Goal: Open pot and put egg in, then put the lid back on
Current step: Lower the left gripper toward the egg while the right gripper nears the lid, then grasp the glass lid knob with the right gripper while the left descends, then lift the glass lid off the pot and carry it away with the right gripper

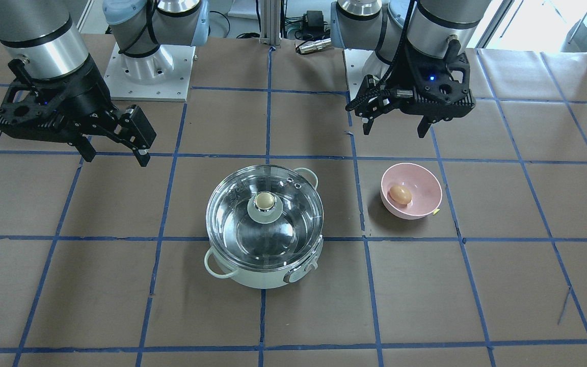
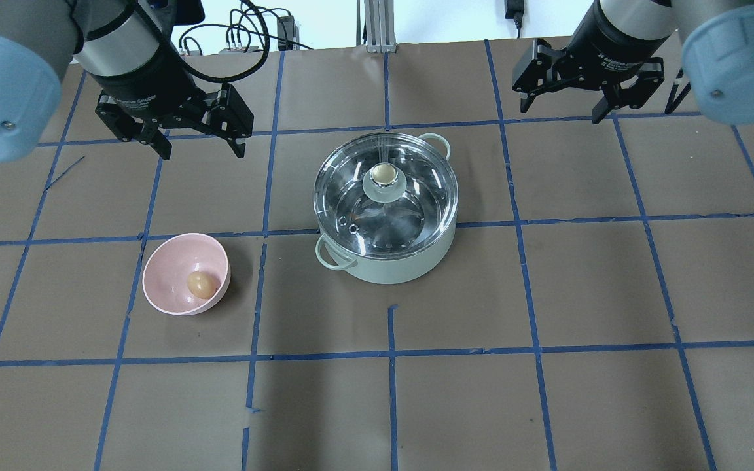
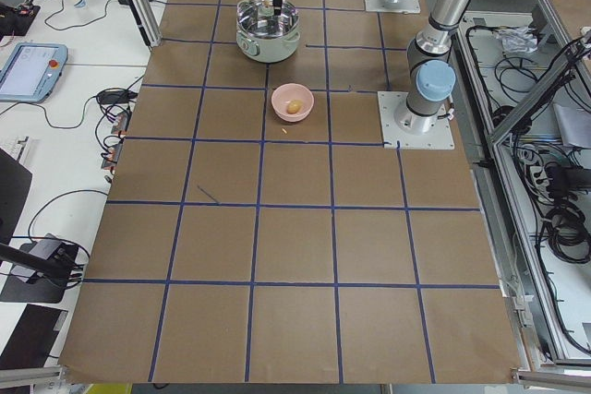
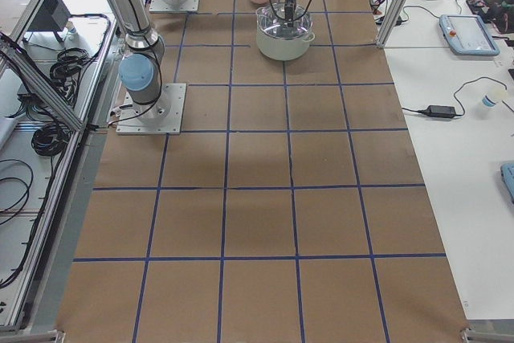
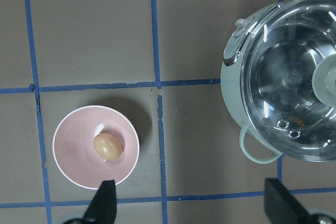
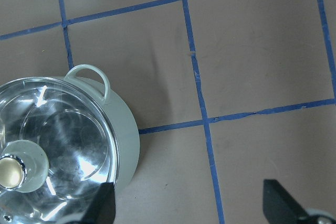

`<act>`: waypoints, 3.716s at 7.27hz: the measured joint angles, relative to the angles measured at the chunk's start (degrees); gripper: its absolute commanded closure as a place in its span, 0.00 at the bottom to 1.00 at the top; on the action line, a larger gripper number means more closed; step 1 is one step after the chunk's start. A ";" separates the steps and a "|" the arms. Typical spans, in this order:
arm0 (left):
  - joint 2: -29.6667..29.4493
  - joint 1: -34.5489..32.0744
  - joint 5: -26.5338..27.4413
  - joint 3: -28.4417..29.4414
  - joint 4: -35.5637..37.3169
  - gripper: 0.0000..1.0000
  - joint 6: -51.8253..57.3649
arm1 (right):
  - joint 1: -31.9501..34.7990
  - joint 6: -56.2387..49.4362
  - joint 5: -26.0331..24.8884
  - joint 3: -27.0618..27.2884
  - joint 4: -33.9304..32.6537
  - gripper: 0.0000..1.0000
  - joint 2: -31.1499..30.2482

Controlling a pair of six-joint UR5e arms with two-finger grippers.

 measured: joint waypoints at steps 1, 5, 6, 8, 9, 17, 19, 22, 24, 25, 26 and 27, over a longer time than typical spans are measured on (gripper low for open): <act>0.00 0.00 0.00 0.00 0.04 0.00 0.01 | 0.00 -0.47 -0.17 0.15 0.00 0.00 0.01; 0.00 0.47 -0.07 -0.16 0.12 0.00 1.17 | 0.00 -2.14 -0.39 0.29 0.32 0.00 0.02; 0.06 1.28 -0.19 -0.53 -0.05 0.00 2.27 | 0.00 -2.16 -0.39 0.31 0.05 0.00 0.02; 0.29 4.15 0.01 -3.49 -0.30 0.00 5.84 | 0.53 -0.62 -0.25 0.07 -0.32 0.00 0.62; 0.28 7.00 -0.06 -7.12 1.06 0.00 7.63 | 2.51 1.58 -0.24 -0.21 -1.61 0.00 2.15; -3.29 20.63 -0.46 -35.97 32.27 0.01 19.53 | 23.93 21.73 -5.59 -2.15 -12.61 0.00 15.95; -5.97 20.11 -0.49 -36.35 35.07 0.01 16.03 | 24.21 21.92 -5.52 -2.07 -14.28 0.05 17.49; -6.92 18.98 -0.46 -36.32 35.66 0.01 13.98 | 24.25 21.58 -5.58 -1.94 -14.67 0.57 18.53; -7.03 18.92 -0.41 -36.31 35.63 0.01 13.90 | 24.18 21.40 -5.65 -2.11 -14.60 0.64 18.69; -7.11 18.90 -0.42 -36.31 35.61 0.01 13.88 | 24.11 21.28 -5.73 -2.23 -14.56 0.67 18.59; -7.26 18.90 -0.41 -36.32 35.60 0.02 13.83 | 24.02 21.08 -6.04 -2.35 -14.48 0.68 18.38; -7.53 18.90 -0.40 -36.31 35.60 0.02 13.77 | 23.83 20.71 -6.59 -2.57 -14.21 0.68 18.05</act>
